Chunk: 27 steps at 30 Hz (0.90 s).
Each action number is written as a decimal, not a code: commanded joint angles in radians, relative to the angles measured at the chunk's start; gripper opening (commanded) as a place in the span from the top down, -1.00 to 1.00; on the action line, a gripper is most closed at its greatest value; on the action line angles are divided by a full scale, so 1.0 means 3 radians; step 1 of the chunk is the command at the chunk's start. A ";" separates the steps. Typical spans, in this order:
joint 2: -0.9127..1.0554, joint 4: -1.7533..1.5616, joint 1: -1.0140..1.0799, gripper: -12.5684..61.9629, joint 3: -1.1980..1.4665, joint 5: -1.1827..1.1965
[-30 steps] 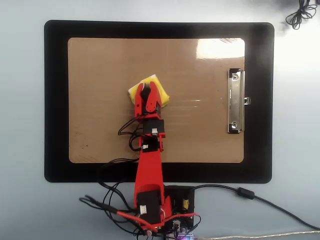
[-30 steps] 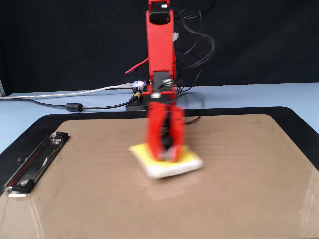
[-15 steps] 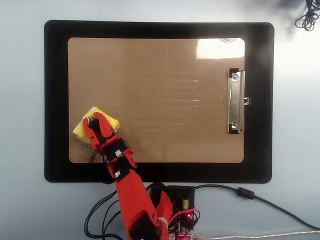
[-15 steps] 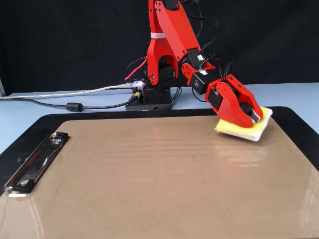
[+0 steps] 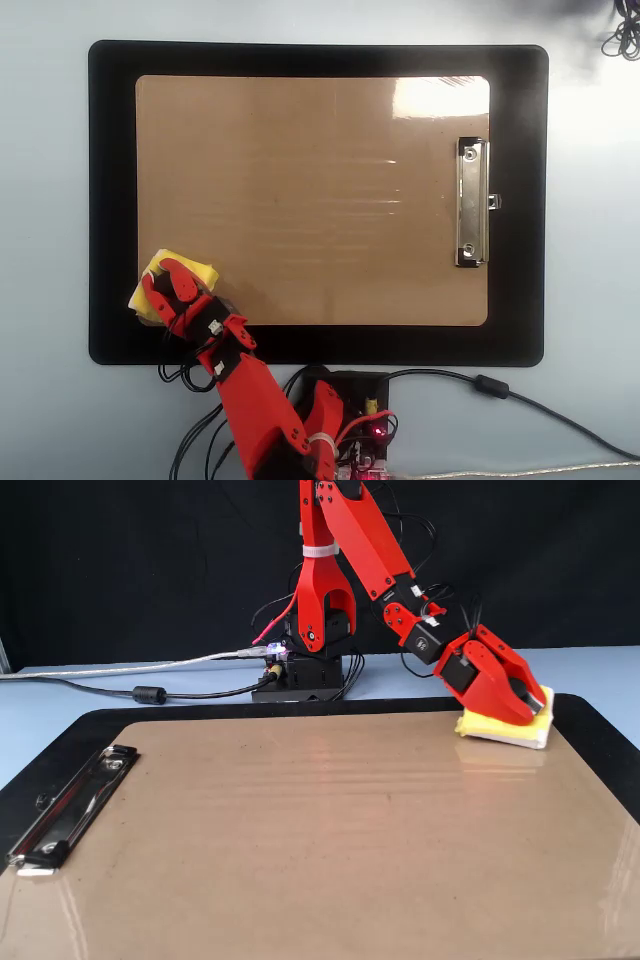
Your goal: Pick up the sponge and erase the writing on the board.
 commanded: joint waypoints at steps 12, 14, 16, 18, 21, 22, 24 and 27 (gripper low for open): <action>0.0123 -0.0087 -0.0051 0.18 0.0245 0.0128; 0.0118 -0.0097 -0.0092 -0.04 0.0240 0.0128; 0.0118 -0.0102 -0.0133 -0.13 0.0205 0.0123; 0.0123 -0.0092 -0.0169 -0.21 0.0138 0.0112; 0.0143 -0.0087 -0.0169 -0.23 0.0000 0.0082; 0.0148 -0.0082 -0.0164 -0.24 -0.0072 0.0082; 0.0210 -0.0077 -0.0148 -0.25 -0.0164 0.0087; 0.0506 -0.0066 0.0092 -0.24 -0.0256 0.0092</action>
